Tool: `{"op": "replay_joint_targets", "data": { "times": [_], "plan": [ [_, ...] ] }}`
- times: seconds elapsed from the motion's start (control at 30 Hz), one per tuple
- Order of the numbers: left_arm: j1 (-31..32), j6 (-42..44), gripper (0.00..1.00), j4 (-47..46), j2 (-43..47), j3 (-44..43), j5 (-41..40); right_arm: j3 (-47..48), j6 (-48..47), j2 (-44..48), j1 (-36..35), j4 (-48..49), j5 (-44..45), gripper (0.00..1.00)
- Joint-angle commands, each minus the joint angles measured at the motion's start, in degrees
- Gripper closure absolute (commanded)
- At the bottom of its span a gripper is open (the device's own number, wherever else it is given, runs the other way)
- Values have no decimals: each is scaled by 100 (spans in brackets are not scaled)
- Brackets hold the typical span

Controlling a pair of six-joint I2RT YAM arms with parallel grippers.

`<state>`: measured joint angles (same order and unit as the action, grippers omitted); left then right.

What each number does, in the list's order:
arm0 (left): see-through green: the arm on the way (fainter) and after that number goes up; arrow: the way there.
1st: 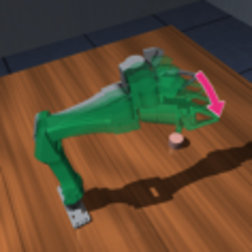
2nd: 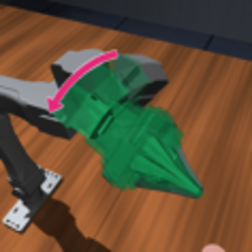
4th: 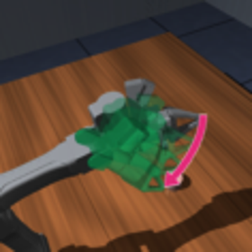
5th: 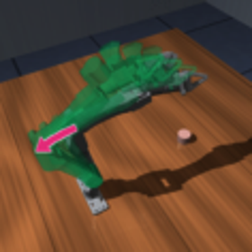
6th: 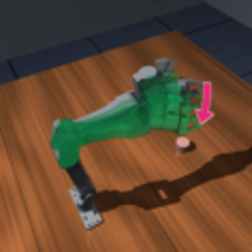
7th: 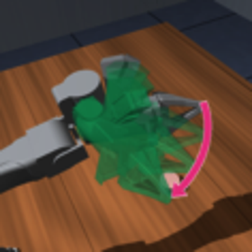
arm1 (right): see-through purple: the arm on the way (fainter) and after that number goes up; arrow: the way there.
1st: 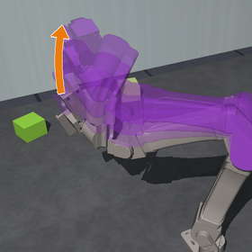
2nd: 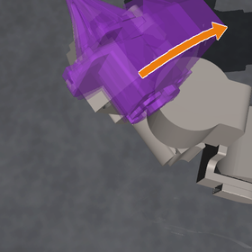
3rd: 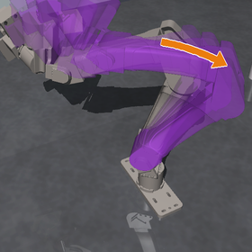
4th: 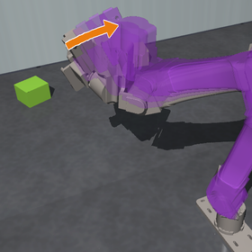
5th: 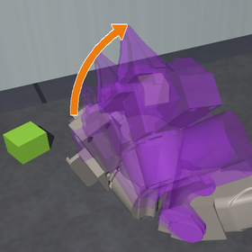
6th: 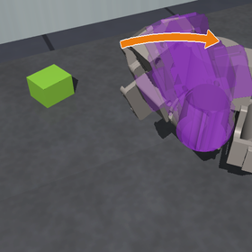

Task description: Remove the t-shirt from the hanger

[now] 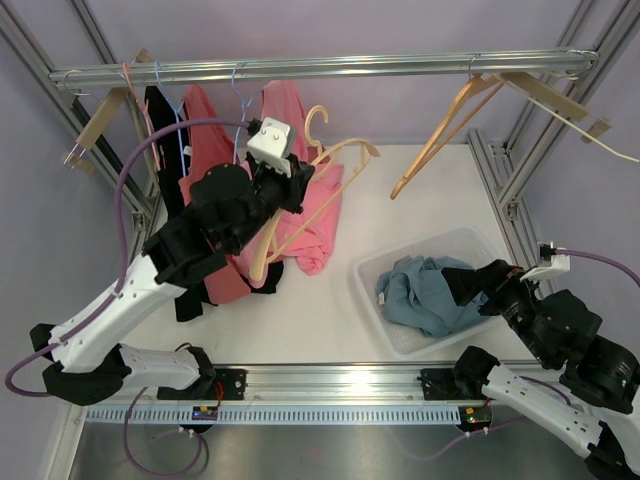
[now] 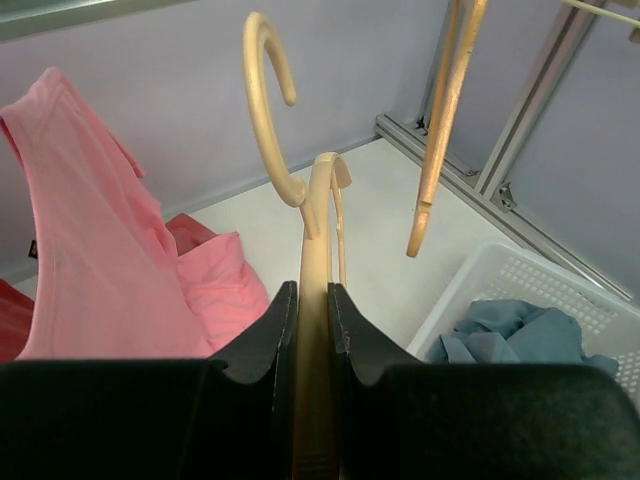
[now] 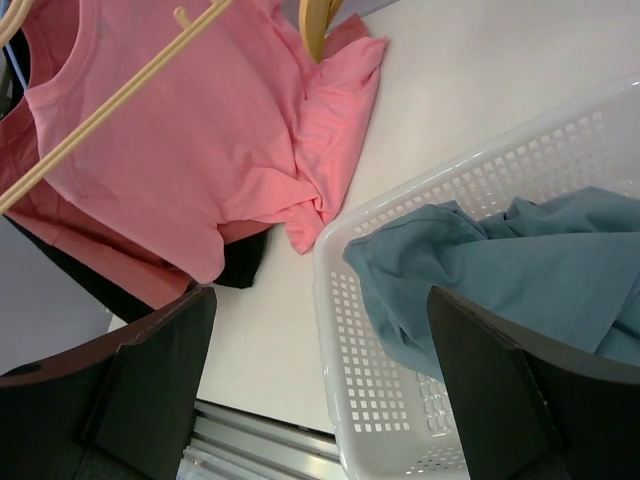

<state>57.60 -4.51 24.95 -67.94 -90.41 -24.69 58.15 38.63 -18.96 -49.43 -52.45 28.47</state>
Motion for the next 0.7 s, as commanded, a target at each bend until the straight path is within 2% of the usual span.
{"op": "replay_joint_targets", "data": {
  "times": [0.0,0.1,0.13,0.17,0.2,0.23,0.27,0.37,0.4,0.67],
  "plan": [
    [-530,-50,100,-877,-201,-477,1315,30,-427,164,30,-64,-465,4],
    [-882,-102,100,-1062,-649,-749,1966,-40,-593,147,30,102,-614,8],
    [-1013,-163,100,-1097,-772,-941,2142,-67,-637,130,30,164,-675,13],
    [-1032,-190,100,-1141,-1017,-1048,2344,-128,-786,86,30,243,-911,47],
    [-1032,-199,100,-1176,-1132,-1153,2398,-163,-865,68,30,426,-1070,71],
    [-1032,-208,100,-1211,-1238,-1259,2433,-181,-892,59,30,506,-1185,88],
    [-1032,-208,100,-1247,-1335,-1460,2677,-225,-945,42,30,594,-1273,100],
    [-1049,-199,100,-1265,-1774,-1978,2759,-392,-1033,42,30,920,-1493,99],
    [-1076,-216,100,-1212,-1897,-2146,2767,-410,-1042,15,30,981,-1511,96],
    [-1357,-252,100,-975,-3233,-3614,2689,-498,-1174,-108,30,1166,-1608,92]
  ]
}}
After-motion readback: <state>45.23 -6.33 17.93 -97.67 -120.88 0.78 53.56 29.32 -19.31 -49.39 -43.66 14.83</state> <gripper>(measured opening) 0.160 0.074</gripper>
